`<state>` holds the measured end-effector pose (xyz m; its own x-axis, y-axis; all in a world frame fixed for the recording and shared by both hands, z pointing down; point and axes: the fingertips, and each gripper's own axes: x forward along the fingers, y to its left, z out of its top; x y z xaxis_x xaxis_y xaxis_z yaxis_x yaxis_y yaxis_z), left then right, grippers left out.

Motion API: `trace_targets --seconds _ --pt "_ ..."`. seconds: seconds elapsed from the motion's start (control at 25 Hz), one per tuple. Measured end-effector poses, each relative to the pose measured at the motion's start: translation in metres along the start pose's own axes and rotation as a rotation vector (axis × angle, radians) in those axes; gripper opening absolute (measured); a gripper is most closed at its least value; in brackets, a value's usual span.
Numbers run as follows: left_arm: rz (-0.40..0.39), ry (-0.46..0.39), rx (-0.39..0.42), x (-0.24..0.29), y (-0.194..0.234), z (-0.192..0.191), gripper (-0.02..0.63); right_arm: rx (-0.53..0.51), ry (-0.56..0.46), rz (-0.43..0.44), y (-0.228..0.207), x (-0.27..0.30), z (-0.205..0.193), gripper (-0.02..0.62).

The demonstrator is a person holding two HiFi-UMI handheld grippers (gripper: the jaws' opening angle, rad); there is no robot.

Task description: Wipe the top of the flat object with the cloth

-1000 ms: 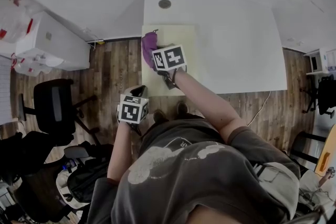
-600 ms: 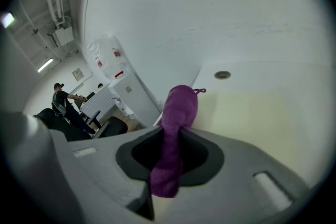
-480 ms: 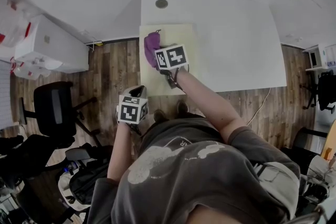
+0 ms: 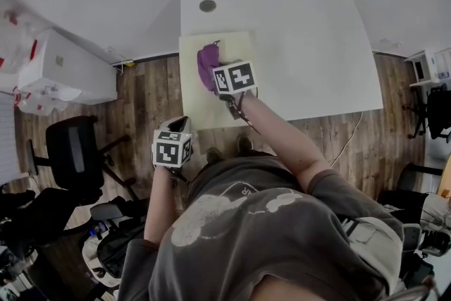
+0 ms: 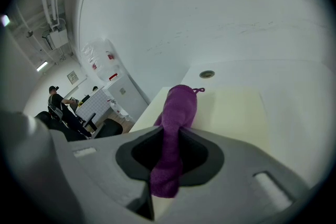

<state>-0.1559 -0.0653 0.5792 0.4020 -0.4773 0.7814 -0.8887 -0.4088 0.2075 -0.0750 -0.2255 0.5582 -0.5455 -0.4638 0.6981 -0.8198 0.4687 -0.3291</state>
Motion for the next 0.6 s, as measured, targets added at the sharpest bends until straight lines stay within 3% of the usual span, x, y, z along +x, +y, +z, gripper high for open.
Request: trace_targets --seconds 0.6 --pt "0.031 0.008 -0.006 0.001 -0.001 -0.001 0.000 0.018 -0.015 -0.054 -0.048 -0.030 -0.013 0.072"
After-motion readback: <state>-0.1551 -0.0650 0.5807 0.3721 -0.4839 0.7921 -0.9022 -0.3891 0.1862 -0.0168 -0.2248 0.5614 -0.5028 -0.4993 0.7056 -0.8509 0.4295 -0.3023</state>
